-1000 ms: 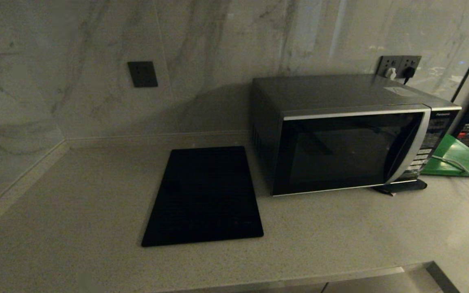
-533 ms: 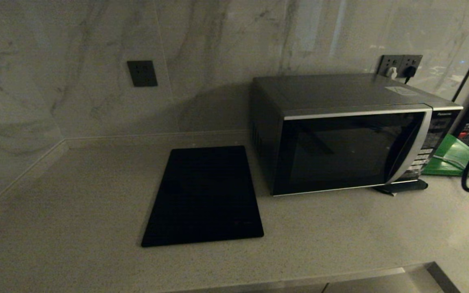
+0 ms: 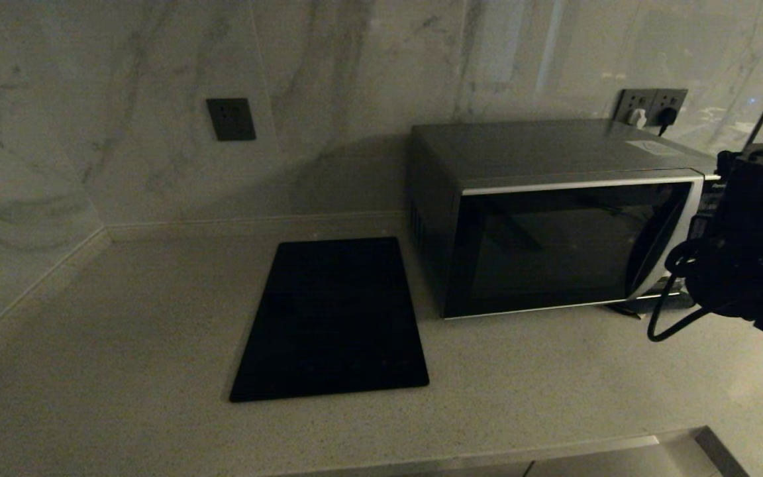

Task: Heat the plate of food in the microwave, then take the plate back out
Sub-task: Open the microwave oven

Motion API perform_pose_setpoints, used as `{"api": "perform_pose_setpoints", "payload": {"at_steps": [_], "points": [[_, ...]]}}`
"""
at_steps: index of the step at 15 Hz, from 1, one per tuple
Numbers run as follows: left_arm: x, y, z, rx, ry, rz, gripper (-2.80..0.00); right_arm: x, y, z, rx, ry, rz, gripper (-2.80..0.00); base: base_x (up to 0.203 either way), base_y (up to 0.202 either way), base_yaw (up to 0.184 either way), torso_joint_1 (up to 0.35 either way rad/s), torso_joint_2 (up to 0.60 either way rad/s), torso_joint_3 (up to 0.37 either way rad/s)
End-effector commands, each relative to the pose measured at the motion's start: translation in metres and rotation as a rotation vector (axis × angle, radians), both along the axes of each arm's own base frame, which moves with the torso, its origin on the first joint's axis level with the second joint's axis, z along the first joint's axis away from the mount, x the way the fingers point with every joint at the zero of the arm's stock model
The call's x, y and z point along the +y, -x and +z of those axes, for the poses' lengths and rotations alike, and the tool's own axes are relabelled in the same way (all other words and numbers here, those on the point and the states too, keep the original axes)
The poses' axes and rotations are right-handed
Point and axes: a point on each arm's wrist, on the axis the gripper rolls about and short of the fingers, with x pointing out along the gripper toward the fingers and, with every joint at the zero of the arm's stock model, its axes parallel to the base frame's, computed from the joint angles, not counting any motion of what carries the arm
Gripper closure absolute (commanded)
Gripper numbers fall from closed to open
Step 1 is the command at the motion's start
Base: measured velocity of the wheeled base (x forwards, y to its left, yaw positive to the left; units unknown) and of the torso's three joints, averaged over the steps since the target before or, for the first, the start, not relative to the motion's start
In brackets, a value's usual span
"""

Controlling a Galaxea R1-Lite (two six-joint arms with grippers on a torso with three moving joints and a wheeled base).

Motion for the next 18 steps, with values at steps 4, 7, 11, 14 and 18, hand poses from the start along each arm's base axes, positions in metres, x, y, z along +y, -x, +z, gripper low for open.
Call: {"api": "perform_pose_setpoints", "payload": {"at_steps": [4, 7, 11, 14, 18], "points": [[0.000, 0.000, 0.000, 0.001, 0.000, 0.001, 0.00, 0.000, -0.046, -0.043, -0.105, -0.022, -0.041, -2.80, 0.000, 0.000, 0.000, 0.000, 0.00, 0.000], [0.000, 0.000, 0.000, 0.001, 0.000, 0.001, 0.00, -0.009, -0.057, -0.052, -0.098, -0.020, -0.071, -2.80, 0.000, 0.000, 0.000, 0.000, 0.00, 0.000], [0.000, 0.000, 0.000, 0.001, 0.000, 0.001, 0.00, -0.017, -0.070, -0.049, -0.149, -0.030, -0.092, -2.80, 0.000, 0.000, 0.000, 0.000, 0.00, 0.000], [0.000, 0.000, 0.000, 0.001, 0.000, 0.001, 0.00, -0.017, -0.078, -0.039, -0.230, -0.053, -0.087, -2.80, 0.000, 0.000, 0.000, 0.000, 0.00, 0.000], [0.000, 0.000, 0.000, 0.001, 0.000, 0.001, 0.00, -0.013, -0.089, -0.047, -0.237, -0.064, -0.059, -2.80, 0.000, 0.000, 0.000, 0.000, 0.00, 0.000]]}}
